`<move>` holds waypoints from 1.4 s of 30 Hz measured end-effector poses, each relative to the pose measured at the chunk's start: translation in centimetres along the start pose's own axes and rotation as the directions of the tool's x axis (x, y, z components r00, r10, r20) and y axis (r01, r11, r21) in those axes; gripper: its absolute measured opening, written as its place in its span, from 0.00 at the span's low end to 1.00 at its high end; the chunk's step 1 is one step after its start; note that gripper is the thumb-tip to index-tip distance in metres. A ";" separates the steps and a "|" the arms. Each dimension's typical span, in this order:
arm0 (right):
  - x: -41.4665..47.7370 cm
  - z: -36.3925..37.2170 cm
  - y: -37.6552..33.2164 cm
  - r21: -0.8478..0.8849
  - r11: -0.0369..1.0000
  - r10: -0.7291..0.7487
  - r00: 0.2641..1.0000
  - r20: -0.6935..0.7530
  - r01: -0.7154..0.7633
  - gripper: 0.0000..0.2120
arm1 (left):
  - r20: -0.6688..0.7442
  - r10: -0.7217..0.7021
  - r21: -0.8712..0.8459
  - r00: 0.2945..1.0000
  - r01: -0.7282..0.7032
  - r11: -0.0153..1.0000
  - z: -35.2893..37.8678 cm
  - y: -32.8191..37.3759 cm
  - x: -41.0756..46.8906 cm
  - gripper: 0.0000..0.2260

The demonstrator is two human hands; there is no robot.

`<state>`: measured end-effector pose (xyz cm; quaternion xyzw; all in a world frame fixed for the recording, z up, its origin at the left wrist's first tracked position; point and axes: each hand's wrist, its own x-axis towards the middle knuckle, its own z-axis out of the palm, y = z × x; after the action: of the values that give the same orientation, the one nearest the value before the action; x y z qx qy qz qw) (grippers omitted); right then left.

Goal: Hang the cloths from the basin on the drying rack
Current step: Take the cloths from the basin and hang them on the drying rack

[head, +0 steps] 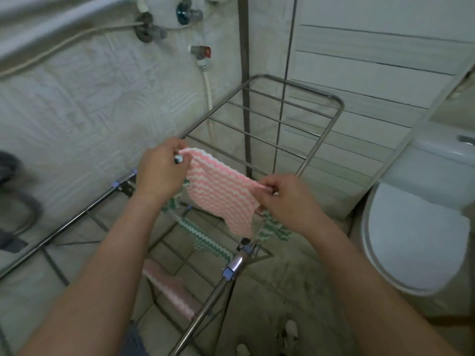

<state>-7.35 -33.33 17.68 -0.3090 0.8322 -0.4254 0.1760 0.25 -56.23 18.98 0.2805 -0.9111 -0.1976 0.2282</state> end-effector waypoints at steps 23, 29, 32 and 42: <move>9.4 2.7 12.8 -0.529 0.818 0.215 0.973 -0.082 -0.225 0.15 | 0.229 -0.300 0.110 0.926 0.282 0.953 15.6 -0.1 4.7 0.10; 8.8 2.6 12.8 -0.476 0.858 0.190 0.980 -0.059 -0.195 0.18 | 0.391 -0.243 0.100 0.888 0.222 0.970 15.4 -0.5 3.9 0.24; 8.2 2.4 11.8 -0.438 0.896 0.129 0.987 0.093 -0.076 0.15 | 0.352 -0.244 0.158 0.903 0.200 0.967 14.3 -1.5 3.3 0.12; 6.9 4.1 10.4 -0.534 0.842 0.236 0.946 0.224 -0.084 0.11 | 0.374 -0.347 0.198 0.860 0.291 0.936 14.7 -2.8 1.3 0.15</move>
<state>-14.06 -35.73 6.65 -0.3308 0.9051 -0.1217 0.2379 -7.26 -55.71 6.04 0.3957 -0.8904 -0.2241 -0.0199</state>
